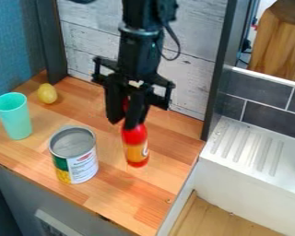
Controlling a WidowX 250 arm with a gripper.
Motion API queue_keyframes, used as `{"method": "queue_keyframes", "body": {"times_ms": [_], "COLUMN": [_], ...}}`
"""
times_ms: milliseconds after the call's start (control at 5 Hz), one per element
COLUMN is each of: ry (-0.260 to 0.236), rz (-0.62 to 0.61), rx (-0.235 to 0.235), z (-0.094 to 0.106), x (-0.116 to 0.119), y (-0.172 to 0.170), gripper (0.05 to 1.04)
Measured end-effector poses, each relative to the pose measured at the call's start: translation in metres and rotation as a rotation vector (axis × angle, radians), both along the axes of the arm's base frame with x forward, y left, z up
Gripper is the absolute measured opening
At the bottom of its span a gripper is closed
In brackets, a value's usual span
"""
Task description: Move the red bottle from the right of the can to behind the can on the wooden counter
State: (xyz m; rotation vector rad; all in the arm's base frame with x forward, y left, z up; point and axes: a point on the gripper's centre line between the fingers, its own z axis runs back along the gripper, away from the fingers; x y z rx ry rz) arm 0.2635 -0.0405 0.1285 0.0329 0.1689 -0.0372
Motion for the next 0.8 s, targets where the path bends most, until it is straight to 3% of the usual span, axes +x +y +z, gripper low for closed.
{"method": "queue_keyframes", "body": {"times_ms": [200, 400, 800], "ry": [-0.075, -0.094, -0.025], "rz": [0.041, 0.085, 0.266], "rx": [0.055, 0.099, 0.127], "z": [0.028, 0.039, 0.042], "x": [0.018, 0.031, 0.038], "y": [0.006, 0.026, 0.081], "gripper": [0.345, 0.345, 0.345]}}
